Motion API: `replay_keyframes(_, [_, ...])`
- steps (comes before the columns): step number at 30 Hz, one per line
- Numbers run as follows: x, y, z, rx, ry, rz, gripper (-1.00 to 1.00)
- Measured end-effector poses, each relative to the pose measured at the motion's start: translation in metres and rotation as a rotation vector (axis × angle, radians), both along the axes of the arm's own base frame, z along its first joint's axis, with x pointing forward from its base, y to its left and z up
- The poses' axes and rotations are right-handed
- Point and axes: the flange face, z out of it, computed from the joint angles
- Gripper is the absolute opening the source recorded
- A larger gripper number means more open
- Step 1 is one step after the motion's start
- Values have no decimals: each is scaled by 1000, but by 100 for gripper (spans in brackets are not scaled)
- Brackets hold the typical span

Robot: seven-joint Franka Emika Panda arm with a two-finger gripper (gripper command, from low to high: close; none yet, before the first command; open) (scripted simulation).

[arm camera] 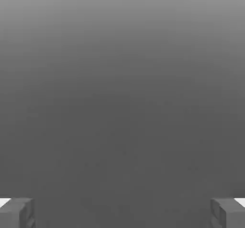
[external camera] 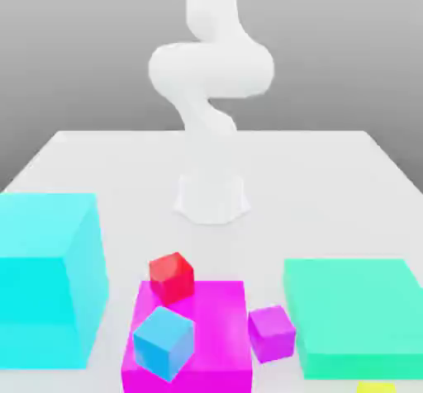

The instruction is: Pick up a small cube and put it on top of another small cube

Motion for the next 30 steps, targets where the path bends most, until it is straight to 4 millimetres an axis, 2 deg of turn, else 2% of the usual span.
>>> replay_keyframes(4, [49,23,-46,-12,96,-17,0])
replay_keyframes(8, [90,45,-98,-21,187,-28,0])
replay_keyframes(15, [144,87,-201,-27,342,-37,0])
replay_keyframes(19, [162,115,-265,-26,430,-31,0])
replay_keyframes(23, [171,139,-332,-17,518,-33,0])
replay_keyframes(30, [165,183,-448,13,674,-33,0])
